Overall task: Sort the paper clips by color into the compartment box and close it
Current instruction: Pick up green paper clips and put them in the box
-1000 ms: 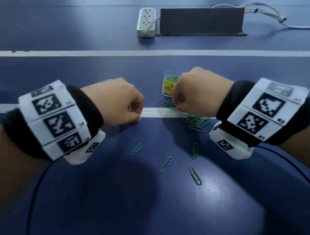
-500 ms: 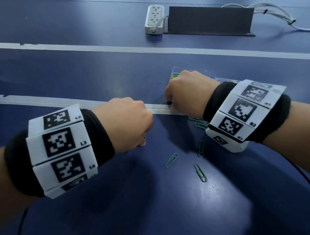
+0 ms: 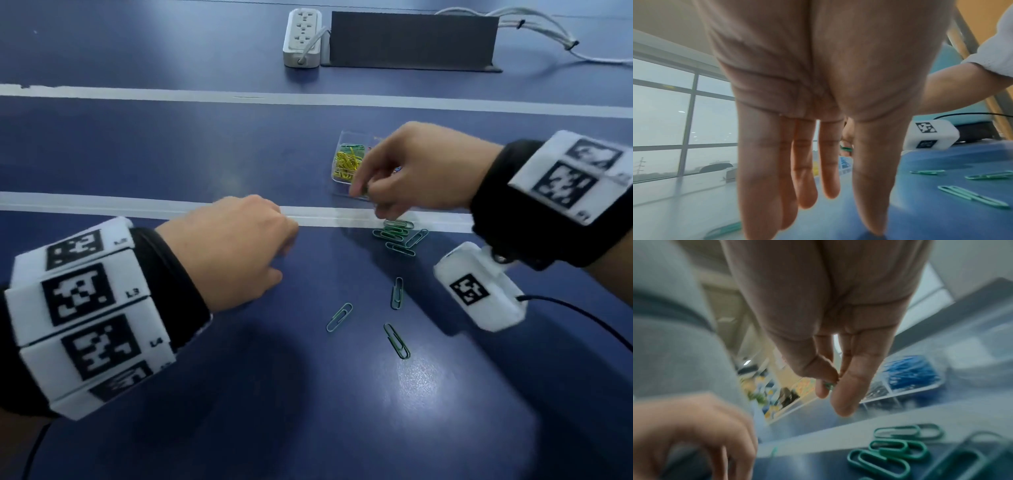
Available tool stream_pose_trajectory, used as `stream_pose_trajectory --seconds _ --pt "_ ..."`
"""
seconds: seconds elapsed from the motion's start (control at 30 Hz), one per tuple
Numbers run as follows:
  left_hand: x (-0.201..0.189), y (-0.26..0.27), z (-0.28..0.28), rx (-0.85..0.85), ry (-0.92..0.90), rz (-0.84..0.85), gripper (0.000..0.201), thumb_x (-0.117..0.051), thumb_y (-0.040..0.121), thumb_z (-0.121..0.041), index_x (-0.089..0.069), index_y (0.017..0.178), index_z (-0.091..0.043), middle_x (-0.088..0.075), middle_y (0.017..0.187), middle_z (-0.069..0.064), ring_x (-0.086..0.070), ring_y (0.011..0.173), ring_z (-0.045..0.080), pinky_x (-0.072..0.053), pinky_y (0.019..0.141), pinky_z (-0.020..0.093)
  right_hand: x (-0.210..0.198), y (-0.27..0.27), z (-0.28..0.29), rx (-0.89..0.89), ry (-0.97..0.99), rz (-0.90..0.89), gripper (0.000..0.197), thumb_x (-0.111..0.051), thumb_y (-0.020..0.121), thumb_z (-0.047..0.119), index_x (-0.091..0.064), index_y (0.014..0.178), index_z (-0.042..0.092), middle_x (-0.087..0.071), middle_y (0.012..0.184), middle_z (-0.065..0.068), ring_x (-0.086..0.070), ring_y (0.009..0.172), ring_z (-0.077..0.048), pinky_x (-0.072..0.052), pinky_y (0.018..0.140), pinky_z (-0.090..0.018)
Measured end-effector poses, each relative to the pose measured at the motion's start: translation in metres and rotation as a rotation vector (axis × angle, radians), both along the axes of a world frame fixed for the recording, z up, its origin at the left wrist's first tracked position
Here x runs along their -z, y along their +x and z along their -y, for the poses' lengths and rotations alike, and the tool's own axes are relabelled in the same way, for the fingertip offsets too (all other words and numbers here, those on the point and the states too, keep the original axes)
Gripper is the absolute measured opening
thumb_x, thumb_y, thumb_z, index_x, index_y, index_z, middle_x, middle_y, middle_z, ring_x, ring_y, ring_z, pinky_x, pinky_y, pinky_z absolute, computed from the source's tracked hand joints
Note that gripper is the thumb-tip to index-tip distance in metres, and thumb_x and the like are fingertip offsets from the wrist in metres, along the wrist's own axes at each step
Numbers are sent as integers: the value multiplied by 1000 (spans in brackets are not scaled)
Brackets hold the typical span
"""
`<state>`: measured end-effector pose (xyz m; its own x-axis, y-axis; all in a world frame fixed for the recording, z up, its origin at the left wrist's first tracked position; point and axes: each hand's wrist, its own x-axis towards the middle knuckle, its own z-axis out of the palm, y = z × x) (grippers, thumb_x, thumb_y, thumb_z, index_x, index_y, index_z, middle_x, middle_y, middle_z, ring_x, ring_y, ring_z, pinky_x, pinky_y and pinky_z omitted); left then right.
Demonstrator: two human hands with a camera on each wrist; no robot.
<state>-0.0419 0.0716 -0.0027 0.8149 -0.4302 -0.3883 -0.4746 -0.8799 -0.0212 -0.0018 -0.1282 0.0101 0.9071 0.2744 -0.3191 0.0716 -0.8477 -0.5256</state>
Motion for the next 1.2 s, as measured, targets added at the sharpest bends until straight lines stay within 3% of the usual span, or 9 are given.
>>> stream_pose_trajectory --seconds 0.17,0.33,0.43,0.53,0.6,0.73,1.0,1.1,1.2 --pt "0 7 -17 -136 0 -87 18 -67 77 -36 -49 80 -35 -57 89 -10 -59 89 19 -47 74 28 4 2 33 313 289 -168 23 -47 87 6 -69 80 4 -65 75 -12 -62 58 -20 -57 52 -20" --pt "1 7 -19 -177 -135 -140 11 -63 79 -17 -63 77 -28 -66 68 -12 -61 69 4 -45 56 14 11 -6 43 56 -160 -17 16 -71 74 37 -69 80 22 -71 75 4 -67 68 -13 -51 68 -26" --pt "-2 5 -21 -155 -159 -148 14 -62 79 -18 -59 77 -32 -66 70 -13 -60 68 1 -51 67 24 13 -13 31 -81 -276 131 15 -75 71 32 -67 83 28 -63 73 12 -60 78 -15 -42 72 -24" --pt "-7 9 -30 -159 -164 -106 23 -76 67 -28 -58 80 -35 -57 74 -13 -55 69 -1 -51 73 31 17 -17 24 -162 -294 204 13 -68 75 20 -68 86 27 -54 63 19 -52 68 -11 -45 73 -25" --pt "-7 10 -39 -178 -124 -94 29 -80 61 -34 -57 79 -35 -56 74 -13 -54 68 -1 -51 74 32 18 -18 21 -175 -291 212 19 -61 75 15 -68 87 28 -52 58 20 -48 60 -4 -51 77 -32" --pt "-3 7 -49 -257 -120 -109 28 -80 63 -35 -56 76 -34 -60 73 -11 -57 67 2 -50 69 30 17 -20 15 -155 -243 124 23 -60 75 15 -65 94 27 -51 59 17 -47 60 -3 -43 70 -24" --pt "8 35 -39 -112 -48 81 35 -65 82 -25 -57 117 -28 -59 102 -7 -41 84 12 -40 82 28 11 -17 19 -13 -9 -149 25 -50 81 10 -70 87 24 -68 64 -1 -67 58 -14 -54 65 -23" --pt "8 47 -32 -67 -20 96 27 -72 75 -22 -65 102 -23 -60 90 -6 -43 81 13 -40 75 26 12 -15 24 116 177 -273 27 -45 85 2 -69 82 12 -59 67 -6 -61 59 -19 -54 52 -22" --pt "3 49 -30 -72 -23 42 16 -74 71 -18 -62 67 -27 -64 76 -4 -52 75 17 -49 76 33 14 -18 29 199 305 -342 28 -42 86 2 -66 74 8 -54 67 -7 -55 57 -21 -51 46 -22"
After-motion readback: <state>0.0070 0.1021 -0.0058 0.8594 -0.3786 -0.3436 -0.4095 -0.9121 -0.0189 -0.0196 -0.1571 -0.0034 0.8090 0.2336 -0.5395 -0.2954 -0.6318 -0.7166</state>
